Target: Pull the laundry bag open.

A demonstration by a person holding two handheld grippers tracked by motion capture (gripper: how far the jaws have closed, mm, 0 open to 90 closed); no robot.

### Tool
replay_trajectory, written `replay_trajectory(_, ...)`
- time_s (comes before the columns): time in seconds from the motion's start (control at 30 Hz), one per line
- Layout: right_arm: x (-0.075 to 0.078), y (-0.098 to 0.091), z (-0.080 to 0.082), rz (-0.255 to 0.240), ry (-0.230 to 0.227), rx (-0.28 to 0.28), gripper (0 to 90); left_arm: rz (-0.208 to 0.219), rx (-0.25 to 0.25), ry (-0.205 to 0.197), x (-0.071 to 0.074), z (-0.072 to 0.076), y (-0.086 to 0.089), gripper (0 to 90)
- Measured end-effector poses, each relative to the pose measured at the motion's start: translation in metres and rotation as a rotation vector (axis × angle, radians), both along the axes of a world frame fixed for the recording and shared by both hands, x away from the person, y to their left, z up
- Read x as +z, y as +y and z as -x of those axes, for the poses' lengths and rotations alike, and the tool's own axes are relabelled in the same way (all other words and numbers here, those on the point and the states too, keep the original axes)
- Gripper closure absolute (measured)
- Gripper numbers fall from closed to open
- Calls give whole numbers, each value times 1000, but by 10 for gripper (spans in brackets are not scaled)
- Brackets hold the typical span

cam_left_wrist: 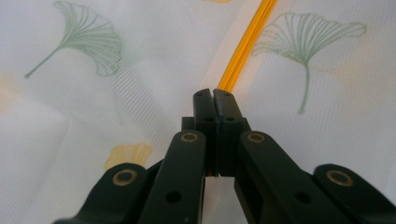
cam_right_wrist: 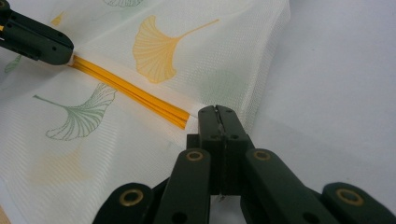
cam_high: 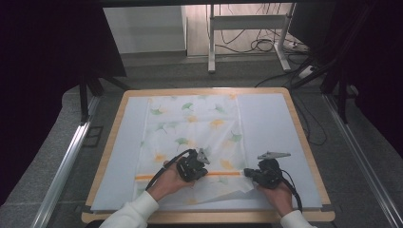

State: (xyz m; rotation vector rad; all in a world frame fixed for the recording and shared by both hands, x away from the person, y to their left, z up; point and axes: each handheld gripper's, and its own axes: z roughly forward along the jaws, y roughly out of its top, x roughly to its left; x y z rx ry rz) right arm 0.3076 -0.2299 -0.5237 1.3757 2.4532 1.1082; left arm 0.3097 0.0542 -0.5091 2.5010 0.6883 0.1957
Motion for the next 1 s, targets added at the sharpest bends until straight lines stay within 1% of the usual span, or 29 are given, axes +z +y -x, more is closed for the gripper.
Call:
replay_trajectory(0.03,0,0,0,0,0,1,900,7,1,6,0,0,3,900)
replay_trajectory(0.13,0,0,0,0,1,0,900,18,6,9,-1,0,6,899)
replay_trajectory(0.27,0,0,0,0,0,-2,900,0,4,4,0,1,5,900)
replay_trajectory(0.57,0,0,0,0,1,-2,900,2,10,16,0,2,11,900)
replay_trajectory(0.63,0,0,0,1,0,-2,900,-5,18,15,0,3,14,900)
replay_trajectory(0.67,0,0,0,2,0,-1,900,-22,26,5,0,3,17,900)
replay_trajectory(0.7,0,0,0,2,0,-1,900,-30,35,-1,0,3,20,900)
replay_trajectory(0.77,0,0,0,1,0,0,900,2,47,24,-1,2,30,900)
replay_trajectory(0.83,0,0,0,3,-1,0,900,26,64,43,-2,2,40,900)
replay_trajectory(0.87,0,0,0,2,-1,0,900,39,73,47,-3,3,43,900)
replay_trajectory(0.93,0,0,0,3,-1,1,900,52,77,50,-3,4,48,900)
replay_trajectory(1.0,0,0,0,4,-1,-3,900,54,81,50,-4,5,50,900)
